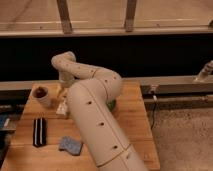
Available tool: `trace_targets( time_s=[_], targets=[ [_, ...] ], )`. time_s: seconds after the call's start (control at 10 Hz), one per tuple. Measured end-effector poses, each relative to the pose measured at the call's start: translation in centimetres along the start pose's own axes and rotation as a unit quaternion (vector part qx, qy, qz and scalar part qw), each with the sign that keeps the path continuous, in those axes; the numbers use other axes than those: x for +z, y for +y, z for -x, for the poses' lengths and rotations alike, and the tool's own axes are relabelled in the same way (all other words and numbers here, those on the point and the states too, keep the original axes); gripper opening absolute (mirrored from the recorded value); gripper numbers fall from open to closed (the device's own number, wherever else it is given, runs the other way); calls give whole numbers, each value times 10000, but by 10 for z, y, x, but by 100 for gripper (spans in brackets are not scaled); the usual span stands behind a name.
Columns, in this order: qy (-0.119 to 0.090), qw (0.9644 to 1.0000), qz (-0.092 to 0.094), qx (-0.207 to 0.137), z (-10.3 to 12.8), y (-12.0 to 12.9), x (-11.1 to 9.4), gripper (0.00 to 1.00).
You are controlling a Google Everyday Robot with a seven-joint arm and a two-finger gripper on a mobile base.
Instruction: Stand the bottle upright
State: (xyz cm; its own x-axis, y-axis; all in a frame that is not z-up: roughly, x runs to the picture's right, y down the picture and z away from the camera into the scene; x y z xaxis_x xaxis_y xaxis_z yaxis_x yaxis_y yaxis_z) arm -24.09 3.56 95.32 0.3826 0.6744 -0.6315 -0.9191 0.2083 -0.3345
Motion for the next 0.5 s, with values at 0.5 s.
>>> trace_targets(
  time_s=[0.5],
  targets=[
    [187,9998,-63,54,2,-3,15,80]
  ],
)
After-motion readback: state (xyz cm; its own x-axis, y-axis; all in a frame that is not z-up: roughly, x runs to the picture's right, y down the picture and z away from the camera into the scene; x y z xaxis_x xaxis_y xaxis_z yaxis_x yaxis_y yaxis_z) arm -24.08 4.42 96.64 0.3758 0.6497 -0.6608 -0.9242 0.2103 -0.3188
